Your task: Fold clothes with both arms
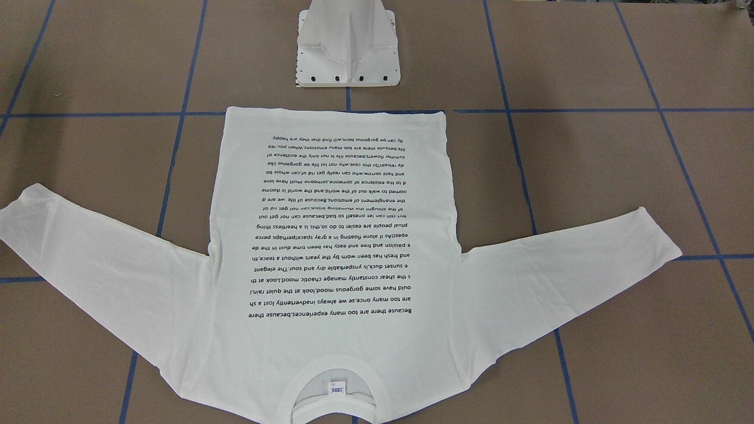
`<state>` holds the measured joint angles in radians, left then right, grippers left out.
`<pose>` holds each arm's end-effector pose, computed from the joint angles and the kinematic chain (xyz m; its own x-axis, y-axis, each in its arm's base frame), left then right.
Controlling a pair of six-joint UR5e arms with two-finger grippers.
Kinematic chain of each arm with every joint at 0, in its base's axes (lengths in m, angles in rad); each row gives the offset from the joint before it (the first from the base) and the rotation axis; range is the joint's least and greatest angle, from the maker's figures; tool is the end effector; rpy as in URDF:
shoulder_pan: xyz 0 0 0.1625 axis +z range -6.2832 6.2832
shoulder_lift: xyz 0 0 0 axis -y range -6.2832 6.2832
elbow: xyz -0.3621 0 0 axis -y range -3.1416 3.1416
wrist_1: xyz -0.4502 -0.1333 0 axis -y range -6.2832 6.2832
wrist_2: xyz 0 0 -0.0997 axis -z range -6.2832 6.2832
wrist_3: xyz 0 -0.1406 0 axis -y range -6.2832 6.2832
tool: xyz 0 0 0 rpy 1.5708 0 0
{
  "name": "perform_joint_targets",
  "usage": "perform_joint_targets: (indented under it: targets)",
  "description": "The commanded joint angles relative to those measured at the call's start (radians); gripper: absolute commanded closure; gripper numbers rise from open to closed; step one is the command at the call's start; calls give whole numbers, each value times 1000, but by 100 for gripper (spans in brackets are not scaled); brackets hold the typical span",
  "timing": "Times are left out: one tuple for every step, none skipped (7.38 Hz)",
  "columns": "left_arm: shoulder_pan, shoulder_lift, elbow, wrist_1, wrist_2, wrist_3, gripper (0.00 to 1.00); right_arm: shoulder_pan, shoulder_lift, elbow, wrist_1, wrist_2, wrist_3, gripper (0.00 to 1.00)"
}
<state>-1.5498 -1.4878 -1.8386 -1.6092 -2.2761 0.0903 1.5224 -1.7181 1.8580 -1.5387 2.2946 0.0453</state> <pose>-0.0309 -0.5342 0.5230 0.7533 0.2467 -0.6096 -0.0888 0.9566 0.2775 0.0155 -0.5103 0.5446 0.7443 -0.1047 0.6595 0.0140 0.9898 0.1414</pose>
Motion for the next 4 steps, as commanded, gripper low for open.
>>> perform_joint_targets:
  targets:
    - [2, -48, 37, -226, 0, -1, 0, -13, 26, -46, 100, 2, 8, 0]
    - [0, -42, 30, -250, -8, -4, 0, -14, 38, -75, 104, 3, -5, 0]
    - [2, -54, 59, -249, -8, -9, 0, -14, 37, -80, 118, 17, -4, 0]
    - [4, -54, 73, -258, -5, -36, 0, -37, 37, -80, 152, 35, -1, 0]
